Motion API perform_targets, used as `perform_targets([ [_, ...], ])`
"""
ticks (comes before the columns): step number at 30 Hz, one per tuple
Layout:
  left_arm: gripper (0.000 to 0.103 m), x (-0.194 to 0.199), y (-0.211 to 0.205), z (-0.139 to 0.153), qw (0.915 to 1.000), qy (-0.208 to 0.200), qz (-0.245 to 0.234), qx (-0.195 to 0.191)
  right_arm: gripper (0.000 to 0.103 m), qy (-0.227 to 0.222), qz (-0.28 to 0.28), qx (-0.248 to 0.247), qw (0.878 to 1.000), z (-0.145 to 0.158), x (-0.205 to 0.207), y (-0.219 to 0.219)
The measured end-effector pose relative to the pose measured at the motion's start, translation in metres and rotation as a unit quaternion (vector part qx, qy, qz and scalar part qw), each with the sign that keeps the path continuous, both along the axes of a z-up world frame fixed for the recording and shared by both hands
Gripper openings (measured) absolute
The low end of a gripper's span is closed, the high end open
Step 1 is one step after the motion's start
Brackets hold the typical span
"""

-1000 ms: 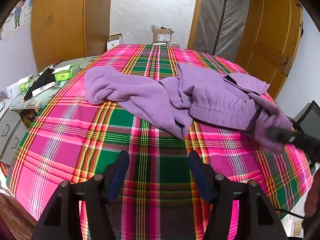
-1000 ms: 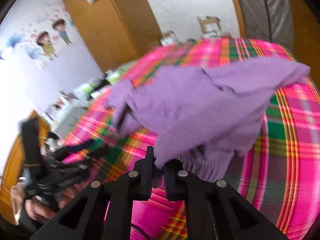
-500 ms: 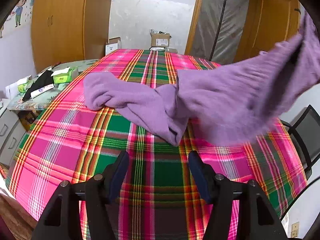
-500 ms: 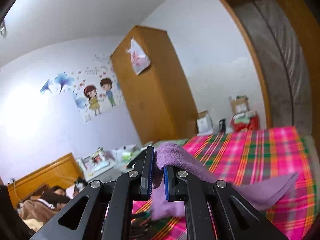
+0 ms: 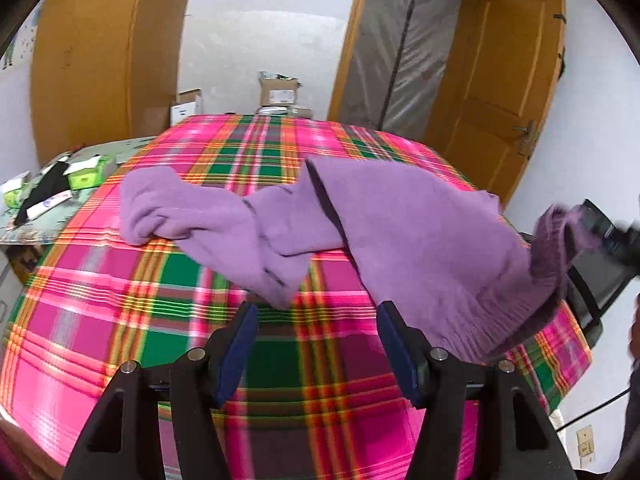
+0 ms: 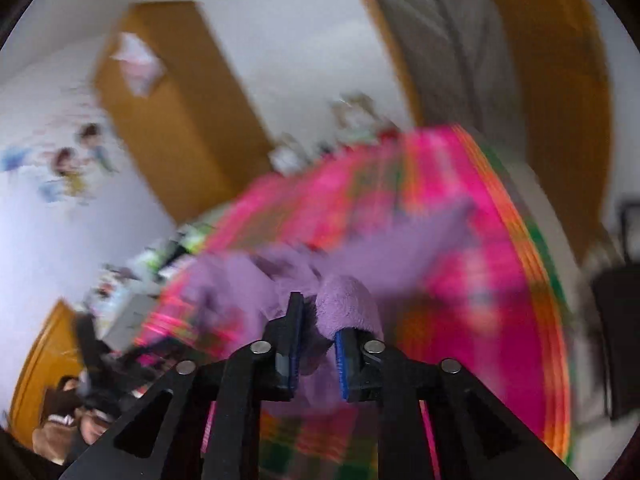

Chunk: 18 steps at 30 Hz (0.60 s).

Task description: Fold clothes

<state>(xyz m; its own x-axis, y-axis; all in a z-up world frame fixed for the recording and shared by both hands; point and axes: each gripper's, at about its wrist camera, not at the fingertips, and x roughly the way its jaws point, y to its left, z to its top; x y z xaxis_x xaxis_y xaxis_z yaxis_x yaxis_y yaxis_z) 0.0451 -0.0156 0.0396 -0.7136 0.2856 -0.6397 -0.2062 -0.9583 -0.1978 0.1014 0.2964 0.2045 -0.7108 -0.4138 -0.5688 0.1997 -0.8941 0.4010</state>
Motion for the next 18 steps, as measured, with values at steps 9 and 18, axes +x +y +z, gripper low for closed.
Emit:
perform_targets([
  [9, 0.063, -0.03, -0.009, -0.001, 0.9995, -0.016, 0.027, 0.005, 0.041, 0.001, -0.062, -0.024, 0.998, -0.012, 0.013, 0.037],
  [18, 0.06, -0.052, -0.019, -0.01, 0.9967, -0.068, 0.033, 0.029, 0.043, 0.064, -0.014, -0.014, 0.998, 0.014, -0.001, 0.014],
])
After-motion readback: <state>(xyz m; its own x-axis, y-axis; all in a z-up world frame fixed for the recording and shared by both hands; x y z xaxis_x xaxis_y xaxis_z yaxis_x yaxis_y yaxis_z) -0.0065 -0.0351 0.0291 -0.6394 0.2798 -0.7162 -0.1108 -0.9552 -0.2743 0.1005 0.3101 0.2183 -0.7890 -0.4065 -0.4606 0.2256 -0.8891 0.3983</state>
